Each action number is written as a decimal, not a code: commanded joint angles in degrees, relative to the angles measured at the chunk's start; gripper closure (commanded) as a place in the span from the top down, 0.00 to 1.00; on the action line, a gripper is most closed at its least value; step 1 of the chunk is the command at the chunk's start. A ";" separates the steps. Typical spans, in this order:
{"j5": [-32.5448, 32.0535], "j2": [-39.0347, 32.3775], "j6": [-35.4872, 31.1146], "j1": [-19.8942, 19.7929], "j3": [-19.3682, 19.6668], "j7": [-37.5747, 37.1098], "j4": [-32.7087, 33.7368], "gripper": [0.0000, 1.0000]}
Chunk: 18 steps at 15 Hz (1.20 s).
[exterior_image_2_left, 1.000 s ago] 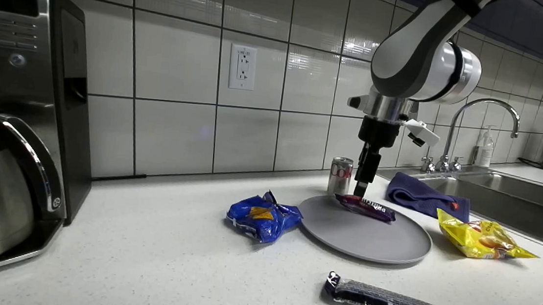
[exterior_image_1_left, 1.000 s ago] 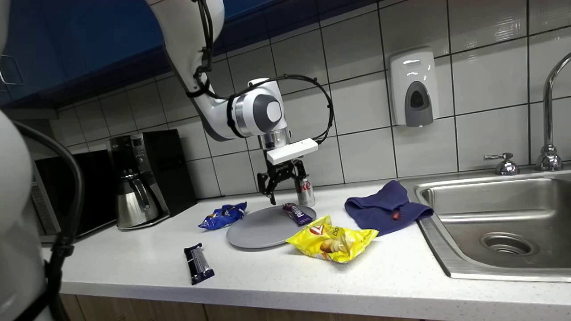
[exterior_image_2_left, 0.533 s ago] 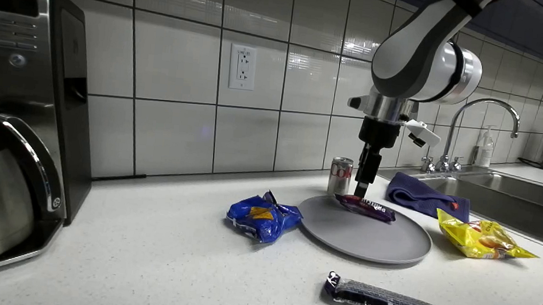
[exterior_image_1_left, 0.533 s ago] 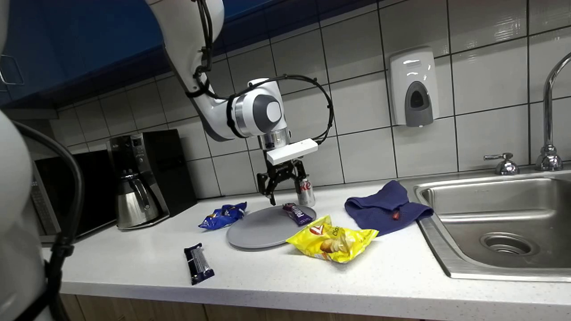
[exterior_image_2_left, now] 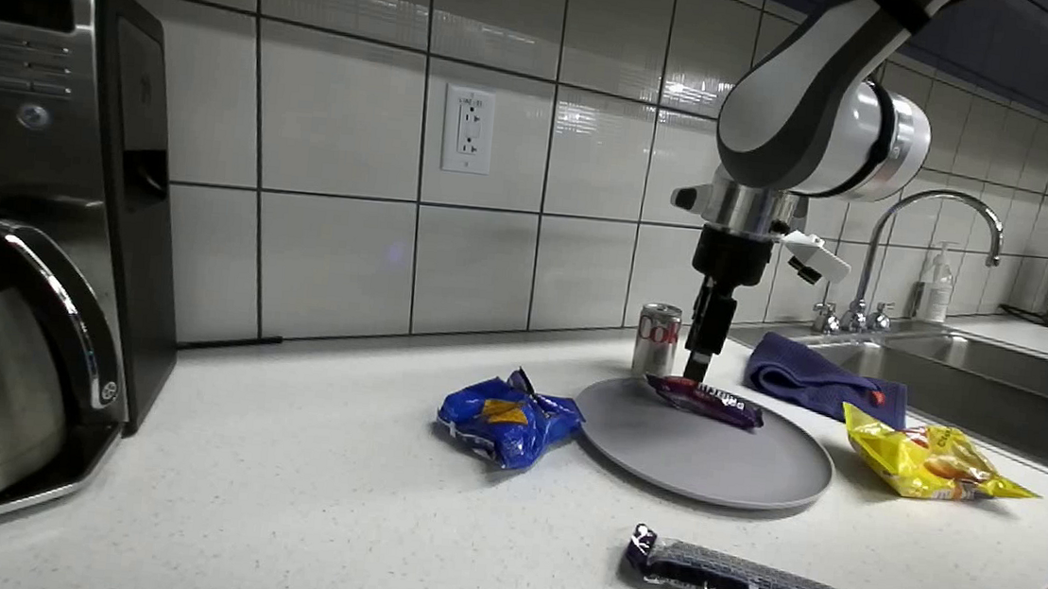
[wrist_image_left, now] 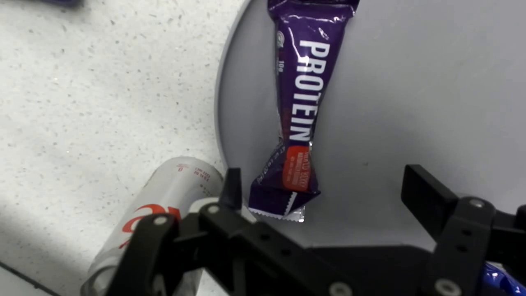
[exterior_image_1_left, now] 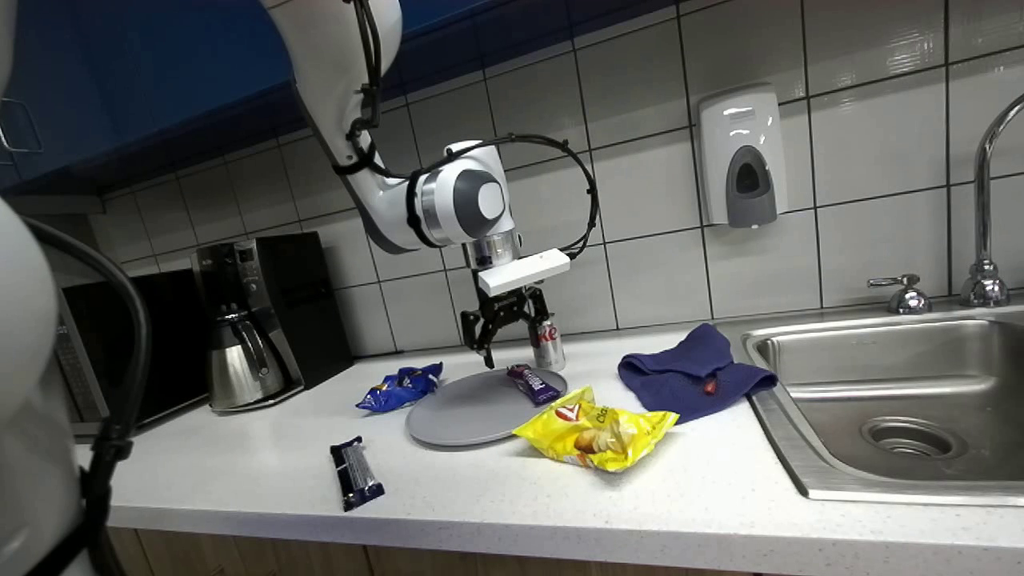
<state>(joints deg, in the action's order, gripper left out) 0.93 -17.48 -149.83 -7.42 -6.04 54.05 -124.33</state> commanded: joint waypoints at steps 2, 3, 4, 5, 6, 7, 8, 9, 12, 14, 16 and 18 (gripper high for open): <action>-0.18 0.46 1.01 0.88 0.34 -1.47 -0.19 1.00; -0.61 1.18 0.50 1.60 0.40 -2.93 -1.03 1.00; -0.77 1.83 0.03 2.12 0.29 -3.92 -1.80 1.00; -0.80 2.53 -0.20 2.63 0.15 -4.97 -2.53 1.00; -1.01 3.16 -0.59 3.19 0.11 -5.90 -3.25 1.00; -1.16 3.73 -0.76 3.76 0.06 -6.85 -3.84 1.00; -1.48 4.27 -0.89 4.40 0.11 -8.00 -4.38 1.00; -1.83 4.99 -1.08 4.98 0.16 -8.86 -5.16 1.00; -1.53 7.15 -1.14 6.06 0.03 -11.47 -7.58 1.00; -1.43 8.74 -1.35 6.57 -0.09 -12.42 -9.35 1.00; -1.87 10.02 -1.61 7.17 0.00 -13.55 -10.94 1.00; -1.81 11.09 -1.96 7.64 -0.03 -14.42 -12.36 1.00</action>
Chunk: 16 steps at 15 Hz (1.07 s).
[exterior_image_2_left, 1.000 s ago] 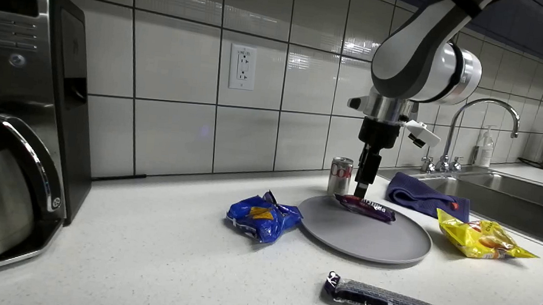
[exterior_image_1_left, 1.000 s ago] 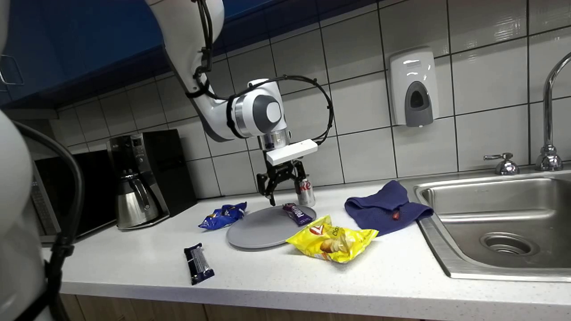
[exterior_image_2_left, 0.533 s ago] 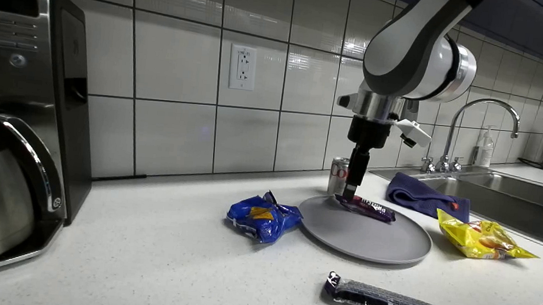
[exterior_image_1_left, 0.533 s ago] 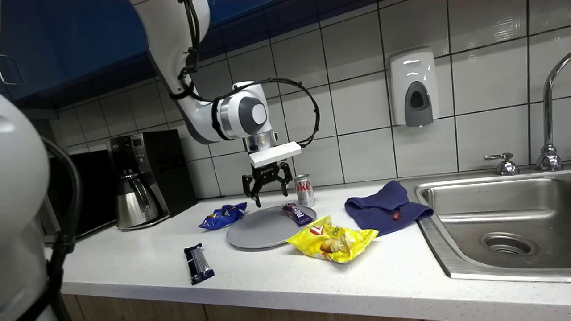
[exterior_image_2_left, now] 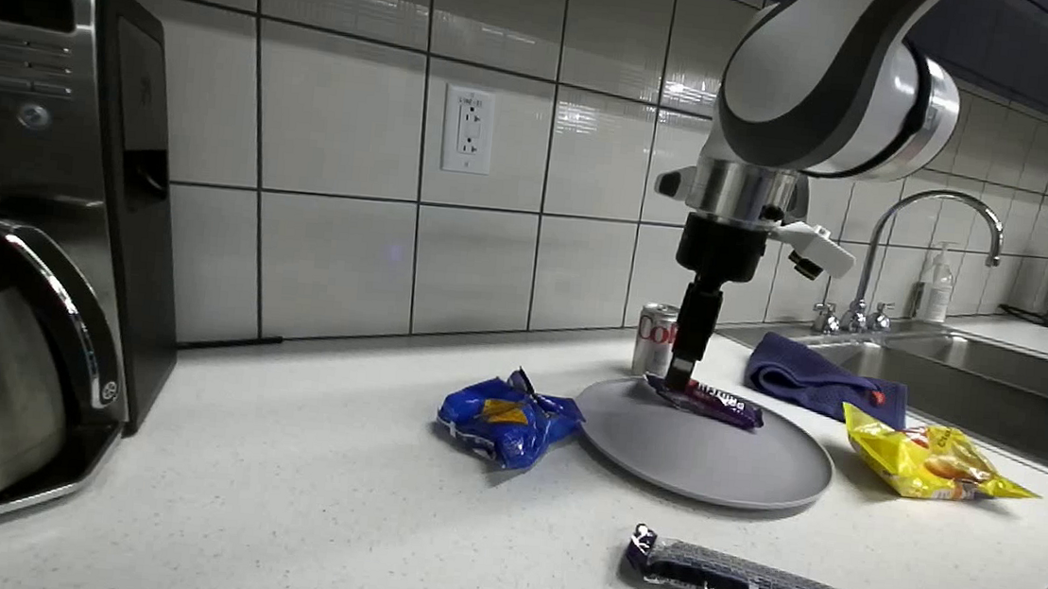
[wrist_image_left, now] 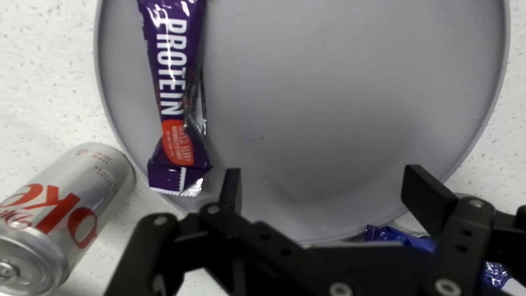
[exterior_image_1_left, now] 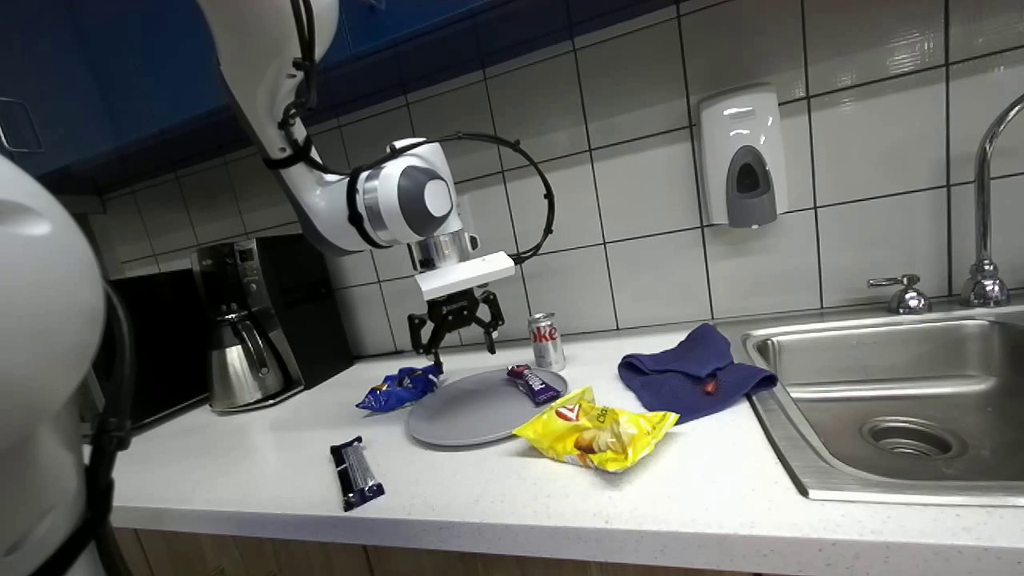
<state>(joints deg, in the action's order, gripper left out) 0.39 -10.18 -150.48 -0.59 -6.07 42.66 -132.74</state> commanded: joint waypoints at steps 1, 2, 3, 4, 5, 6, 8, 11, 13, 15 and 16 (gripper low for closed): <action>-1.48 4.33 -1.46 1.10 0.03 -3.67 -4.66 1.00; -2.28 4.92 -1.68 1.56 0.17 -4.77 -5.47 1.00; -2.86 5.33 -1.82 1.90 0.17 -5.51 -6.12 1.00; -3.41 5.70 -1.77 2.24 0.10 -6.28 -6.65 1.00; -3.82 6.00 -1.81 2.58 -0.02 -6.94 -7.18 1.00; -4.55 6.16 -1.80 2.99 -0.10 -7.67 -7.59 1.00; -3.49 6.53 -1.48 3.59 -0.78 -7.74 -8.12 1.00; -3.05 7.33 0.03 4.92 -1.59 -8.53 -8.45 1.00; -3.40 7.65 1.27 5.68 -2.03 -9.48 -8.34 1.00; -4.38 7.85 2.80 6.42 -2.19 -11.16 -8.21 1.00; -5.05 7.93 3.56 6.77 -2.16 -12.13 -8.22 1.00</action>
<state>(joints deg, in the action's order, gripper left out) -2.78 -4.93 -149.93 5.43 -7.77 33.99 -139.75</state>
